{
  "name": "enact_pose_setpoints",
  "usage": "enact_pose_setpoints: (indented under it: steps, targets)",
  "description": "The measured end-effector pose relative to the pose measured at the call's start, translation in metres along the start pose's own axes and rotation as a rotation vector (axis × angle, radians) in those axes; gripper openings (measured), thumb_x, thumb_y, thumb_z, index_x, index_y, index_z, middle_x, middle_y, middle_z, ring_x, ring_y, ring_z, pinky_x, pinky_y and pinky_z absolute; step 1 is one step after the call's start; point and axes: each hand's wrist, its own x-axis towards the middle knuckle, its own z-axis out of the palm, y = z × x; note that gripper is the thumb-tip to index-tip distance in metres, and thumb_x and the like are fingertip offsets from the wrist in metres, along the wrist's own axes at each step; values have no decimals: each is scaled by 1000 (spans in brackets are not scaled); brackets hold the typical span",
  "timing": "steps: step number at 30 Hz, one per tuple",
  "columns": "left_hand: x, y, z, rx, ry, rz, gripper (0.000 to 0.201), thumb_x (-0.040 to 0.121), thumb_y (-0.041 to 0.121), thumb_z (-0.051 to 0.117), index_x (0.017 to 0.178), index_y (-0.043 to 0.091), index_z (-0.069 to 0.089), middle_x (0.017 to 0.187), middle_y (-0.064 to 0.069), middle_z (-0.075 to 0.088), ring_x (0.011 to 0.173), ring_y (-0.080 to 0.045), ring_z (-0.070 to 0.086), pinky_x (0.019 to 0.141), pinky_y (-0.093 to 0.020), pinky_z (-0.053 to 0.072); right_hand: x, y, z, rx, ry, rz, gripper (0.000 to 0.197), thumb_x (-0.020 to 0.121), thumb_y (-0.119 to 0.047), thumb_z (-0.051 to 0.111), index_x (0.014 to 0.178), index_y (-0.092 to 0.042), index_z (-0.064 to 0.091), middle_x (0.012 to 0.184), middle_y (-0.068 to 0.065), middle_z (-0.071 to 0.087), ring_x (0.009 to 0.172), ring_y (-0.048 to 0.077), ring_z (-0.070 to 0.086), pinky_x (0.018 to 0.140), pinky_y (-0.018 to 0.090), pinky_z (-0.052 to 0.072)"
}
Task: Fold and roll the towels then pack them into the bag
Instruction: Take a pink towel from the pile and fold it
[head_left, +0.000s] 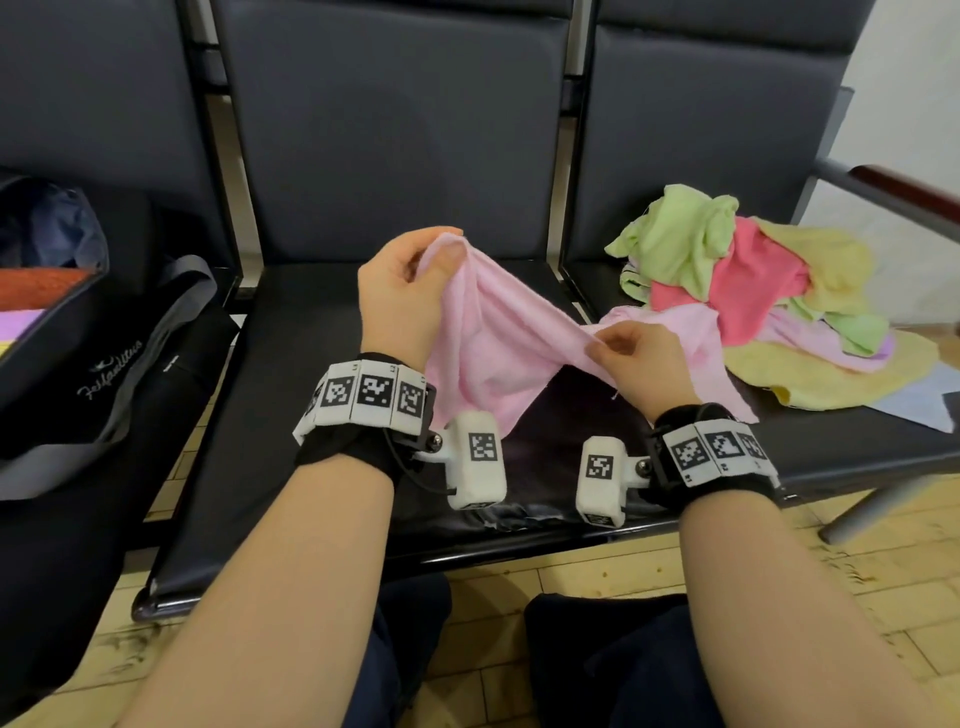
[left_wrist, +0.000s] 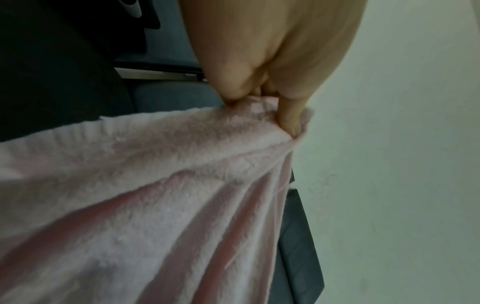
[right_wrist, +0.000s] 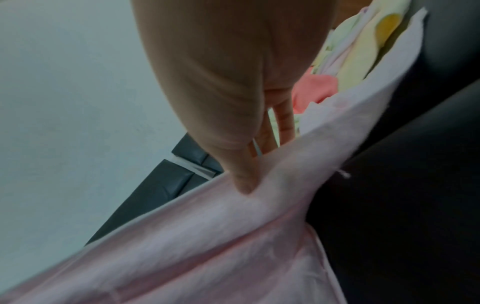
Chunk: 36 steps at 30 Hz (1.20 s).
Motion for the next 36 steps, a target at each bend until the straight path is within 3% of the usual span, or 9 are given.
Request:
enact_pose_setpoints:
  steps: [4,7,11,15,17,19,25,31,36]
  targets:
    - [9,-5,-11,-24,227,17,13,87,9,62,95,16,70,94,8,68,85,7,62,76,-10,45,1,15,-5,-11,53,100,19,90,-14,61,103,-3,70,96,11,70,86,19,59,75,24,39]
    - [14,-16,-14,135,267,-29,11,86,15,64,94,13,71,101,-1,69,90,-3,63,80,-15,49,4,11,-5,102,58,121,11,90,-14,61,96,-8,68,93,8,68,91,23,63,81,28,45]
    - [6,-18,1,215,-73,-110,14,80,10,70,73,22,71,105,5,67,96,-5,62,87,-19,46,1,-16,-5,331,-75,41,18,89,-8,62,80,-24,66,79,-1,67,79,13,63,82,31,51]
    - [-10,-14,16,216,-582,-132,14,81,6,72,81,20,73,123,5,63,113,-2,58,98,-22,44,-7,-41,-5,430,-150,-48,9,89,-7,63,92,-10,71,83,5,69,78,11,63,78,28,52]
    - [-15,-15,20,197,-713,-156,9,82,6,71,86,14,73,126,4,62,115,-7,58,99,-26,46,-10,-46,-5,469,-166,-72,9,89,-9,64,92,-5,71,81,5,70,74,9,63,72,21,51]
    - [-19,-15,22,189,-745,-151,8,83,7,71,86,14,72,111,1,69,103,-9,65,92,-26,51,-11,-47,-6,490,-167,-65,7,89,-11,65,90,-8,71,83,7,71,74,10,65,71,20,52]
    - [-17,-14,23,279,-533,-100,8,82,6,71,84,14,71,84,2,69,81,-6,64,78,-18,52,-9,-38,-6,426,-180,-78,13,85,-9,70,82,-22,69,80,-2,69,76,9,64,74,21,51]
    - [-8,-12,17,254,-268,-38,7,85,8,69,87,15,71,79,9,66,73,2,60,70,-11,48,-6,-23,-6,268,-197,7,23,86,-2,60,99,-14,75,92,2,73,87,17,67,80,30,53]
    - [1,-14,9,220,-76,-29,4,86,8,67,85,11,70,74,9,63,66,5,57,67,-10,46,-9,-21,-10,246,-223,69,19,87,-7,57,86,-11,76,79,6,71,72,13,61,71,32,52]
